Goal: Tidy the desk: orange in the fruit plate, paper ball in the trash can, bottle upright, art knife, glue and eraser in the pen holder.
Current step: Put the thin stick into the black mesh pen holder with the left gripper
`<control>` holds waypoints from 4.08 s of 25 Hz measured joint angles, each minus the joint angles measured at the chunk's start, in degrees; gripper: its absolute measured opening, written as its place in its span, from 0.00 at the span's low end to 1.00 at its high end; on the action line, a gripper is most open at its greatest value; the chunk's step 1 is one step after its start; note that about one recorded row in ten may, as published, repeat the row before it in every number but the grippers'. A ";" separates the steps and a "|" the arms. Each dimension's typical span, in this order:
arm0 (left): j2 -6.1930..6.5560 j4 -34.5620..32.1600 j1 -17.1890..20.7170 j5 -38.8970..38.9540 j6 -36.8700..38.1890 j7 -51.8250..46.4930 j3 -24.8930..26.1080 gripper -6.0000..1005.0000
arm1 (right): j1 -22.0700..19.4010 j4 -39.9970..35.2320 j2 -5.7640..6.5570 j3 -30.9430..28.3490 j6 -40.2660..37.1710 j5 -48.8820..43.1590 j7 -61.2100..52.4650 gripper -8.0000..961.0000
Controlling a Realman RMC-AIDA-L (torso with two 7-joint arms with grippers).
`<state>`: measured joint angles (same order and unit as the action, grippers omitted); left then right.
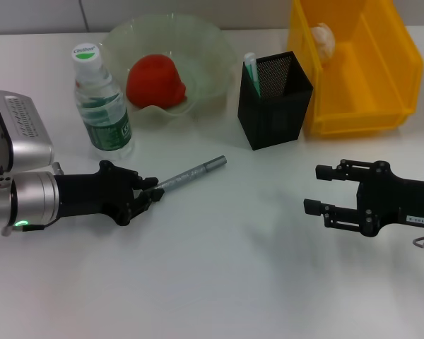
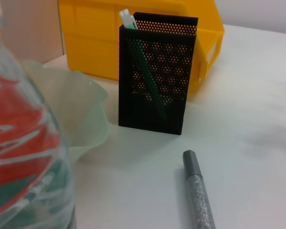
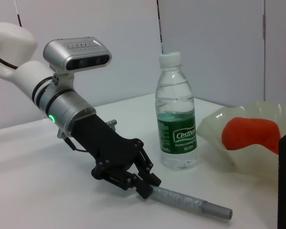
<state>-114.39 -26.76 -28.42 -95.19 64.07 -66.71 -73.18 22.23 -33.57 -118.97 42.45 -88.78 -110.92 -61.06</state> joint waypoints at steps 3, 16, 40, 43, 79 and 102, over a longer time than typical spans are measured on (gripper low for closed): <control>0.10 0.06 -0.29 0.00 0.01 -0.34 -0.26 0.18 | 0.06 0.00 0.02 0.00 -0.11 0.00 -0.09 0.68; 0.14 -0.04 -0.32 -0.02 -0.55 -1.05 -0.21 0.21 | 0.18 0.00 0.06 -0.62 -0.37 0.00 -0.19 0.68; -0.17 -0.37 -0.31 -1.50 -1.07 -1.55 0.13 0.17 | 0.09 0.00 0.06 -0.71 -0.34 0.00 -0.20 0.68; -0.15 -0.45 -0.31 -1.50 -0.98 -1.57 0.12 0.17 | 0.09 0.00 0.06 -0.71 -0.34 0.00 -0.20 0.68; 0.67 -3.59 0.03 -1.55 5.08 -5.72 0.00 0.17 | -0.06 0.31 0.06 -1.27 -0.70 0.00 -0.19 0.68; 0.60 -11.08 0.22 -1.56 20.26 -23.40 0.88 0.17 | -0.79 0.19 -0.02 -4.40 -6.02 0.00 1.84 0.68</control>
<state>-113.79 -37.84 -28.21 -96.74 84.33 -90.11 -72.31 21.44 -33.39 -119.00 38.05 -94.80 -110.92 -59.23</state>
